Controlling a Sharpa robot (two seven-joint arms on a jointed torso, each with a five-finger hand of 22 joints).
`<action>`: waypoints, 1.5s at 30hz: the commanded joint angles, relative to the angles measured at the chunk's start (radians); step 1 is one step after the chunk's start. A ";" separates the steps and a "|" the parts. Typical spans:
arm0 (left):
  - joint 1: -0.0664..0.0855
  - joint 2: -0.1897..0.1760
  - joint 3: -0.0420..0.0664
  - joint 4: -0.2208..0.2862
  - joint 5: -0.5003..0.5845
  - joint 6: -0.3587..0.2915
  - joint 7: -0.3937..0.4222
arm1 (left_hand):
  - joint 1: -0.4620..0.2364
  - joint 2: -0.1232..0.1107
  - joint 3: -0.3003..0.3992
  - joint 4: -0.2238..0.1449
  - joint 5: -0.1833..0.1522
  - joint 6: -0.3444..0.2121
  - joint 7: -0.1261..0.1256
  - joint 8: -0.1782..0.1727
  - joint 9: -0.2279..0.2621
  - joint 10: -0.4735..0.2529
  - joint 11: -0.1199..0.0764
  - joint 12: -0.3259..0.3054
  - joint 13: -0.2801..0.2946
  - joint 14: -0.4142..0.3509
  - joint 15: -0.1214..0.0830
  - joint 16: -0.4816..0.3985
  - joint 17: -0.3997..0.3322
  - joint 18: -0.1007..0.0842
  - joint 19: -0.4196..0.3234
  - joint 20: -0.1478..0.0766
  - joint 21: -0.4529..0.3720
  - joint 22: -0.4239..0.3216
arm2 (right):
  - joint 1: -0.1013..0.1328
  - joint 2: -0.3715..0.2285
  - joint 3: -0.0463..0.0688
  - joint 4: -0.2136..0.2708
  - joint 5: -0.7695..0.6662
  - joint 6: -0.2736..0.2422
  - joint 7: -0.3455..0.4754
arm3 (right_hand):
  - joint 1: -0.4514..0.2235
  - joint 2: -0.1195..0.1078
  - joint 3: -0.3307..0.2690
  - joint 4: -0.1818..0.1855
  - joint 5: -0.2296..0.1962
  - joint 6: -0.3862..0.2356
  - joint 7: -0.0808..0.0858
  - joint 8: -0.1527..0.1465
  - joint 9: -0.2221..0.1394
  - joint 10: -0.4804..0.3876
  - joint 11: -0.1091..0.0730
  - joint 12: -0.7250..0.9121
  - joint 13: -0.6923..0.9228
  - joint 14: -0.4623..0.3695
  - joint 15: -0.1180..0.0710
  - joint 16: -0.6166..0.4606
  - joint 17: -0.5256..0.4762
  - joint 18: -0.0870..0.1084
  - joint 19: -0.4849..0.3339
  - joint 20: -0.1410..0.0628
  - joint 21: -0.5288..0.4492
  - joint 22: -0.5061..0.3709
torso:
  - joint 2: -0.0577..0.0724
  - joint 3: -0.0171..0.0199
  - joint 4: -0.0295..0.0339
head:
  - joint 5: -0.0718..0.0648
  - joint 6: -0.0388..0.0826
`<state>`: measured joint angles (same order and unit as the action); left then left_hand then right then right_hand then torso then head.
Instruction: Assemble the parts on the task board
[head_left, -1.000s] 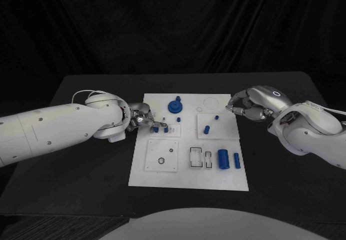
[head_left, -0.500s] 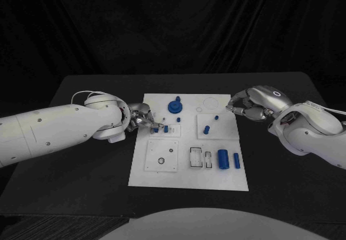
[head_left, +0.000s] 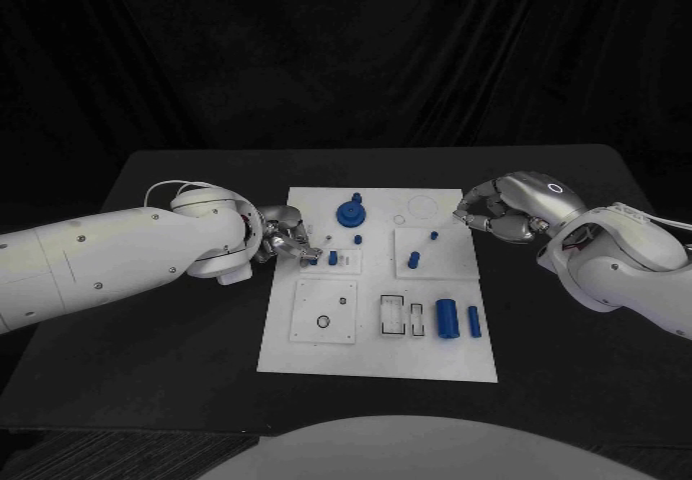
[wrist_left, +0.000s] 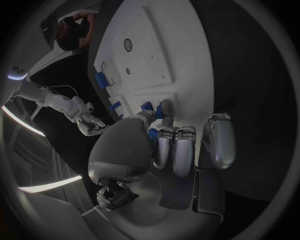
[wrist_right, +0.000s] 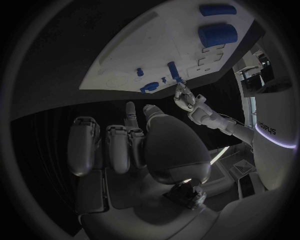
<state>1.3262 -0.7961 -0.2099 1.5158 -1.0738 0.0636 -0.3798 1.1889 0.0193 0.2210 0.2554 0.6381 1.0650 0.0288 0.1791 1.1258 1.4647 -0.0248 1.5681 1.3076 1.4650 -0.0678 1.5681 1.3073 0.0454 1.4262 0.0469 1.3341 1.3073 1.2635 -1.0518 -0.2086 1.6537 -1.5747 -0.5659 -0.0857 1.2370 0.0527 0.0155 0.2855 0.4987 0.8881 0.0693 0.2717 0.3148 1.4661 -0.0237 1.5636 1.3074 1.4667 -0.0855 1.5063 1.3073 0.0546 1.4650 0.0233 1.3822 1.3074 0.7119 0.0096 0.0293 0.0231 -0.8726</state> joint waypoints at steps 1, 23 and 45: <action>-0.002 -0.002 -0.002 0.000 0.000 0.012 -0.004 | 0.008 -0.031 0.055 -0.013 -0.016 -0.007 0.000 0.014 0.015 0.106 -0.009 0.003 0.263 0.106 -0.005 0.003 0.264 0.012 -0.001 -0.006 0.001 0.187 | -0.002 0.002 0.001 0.000 -0.002 -0.001 -0.010 | 0.012 -0.002 0.006 -0.001 0.008 0.005 0.002 -0.004 -0.001 0.097 -0.001 -0.003 0.251 0.082 0.000 -0.006 0.153 -0.010 0.029 0.003 -0.006 0.205 | 0.001 0.0000 0.0001 | 0.003 0.000; 0.002 -0.014 -0.002 0.020 0.000 -0.010 -0.017 | -0.036 -0.070 0.171 -0.032 -0.085 -0.021 0.002 0.039 0.055 0.106 -0.007 0.003 0.263 0.106 -0.004 0.003 0.264 0.012 -0.002 -0.006 0.001 0.187 | -0.002 0.006 0.001 -0.003 -0.002 -0.004 -0.011 | 0.013 -0.003 0.007 -0.001 0.013 0.006 0.002 -0.004 -0.001 0.097 -0.001 -0.003 0.251 0.082 0.000 -0.005 0.154 -0.010 0.029 0.003 -0.005 0.205 | -0.001 0.0017 0.0006 | 0.006 0.000; 0.002 0.003 -0.002 0.005 0.000 -0.037 -0.013 | -0.066 -0.058 0.187 -0.027 -0.184 -0.022 0.005 0.038 0.055 0.106 -0.005 0.003 0.263 0.106 -0.002 0.003 0.264 0.012 -0.001 -0.003 0.003 0.188 | -0.004 0.009 0.001 -0.007 -0.002 -0.012 -0.007 | 0.013 -0.004 0.008 0.000 0.017 0.008 0.002 -0.004 -0.002 0.097 -0.001 -0.003 0.251 0.082 0.000 -0.006 0.153 -0.011 0.030 0.003 -0.004 0.205 | 0.001 -0.0004 -0.0003 | 0.009 0.000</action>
<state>1.3276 -0.7956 -0.2116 1.5210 -1.0747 0.0367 -0.3982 1.1311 -0.0387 0.4021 0.2288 0.4580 1.0466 0.0322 0.2149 1.1828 1.4684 -0.0285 1.5680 1.3076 1.4650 -0.0678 1.5681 1.3078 0.0453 1.4261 0.0468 1.3340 1.3073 1.2620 -1.0427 -0.2086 1.6461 -1.5746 -0.5673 -0.0852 1.2408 0.0488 0.0155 0.2855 0.5104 0.8881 0.0694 0.2717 0.3142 1.4661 -0.0237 1.5636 1.3074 1.4668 -0.0855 1.5063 1.3073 0.0546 1.4651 0.0233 1.3822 1.3079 0.7122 0.0095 0.0290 0.0334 -0.8726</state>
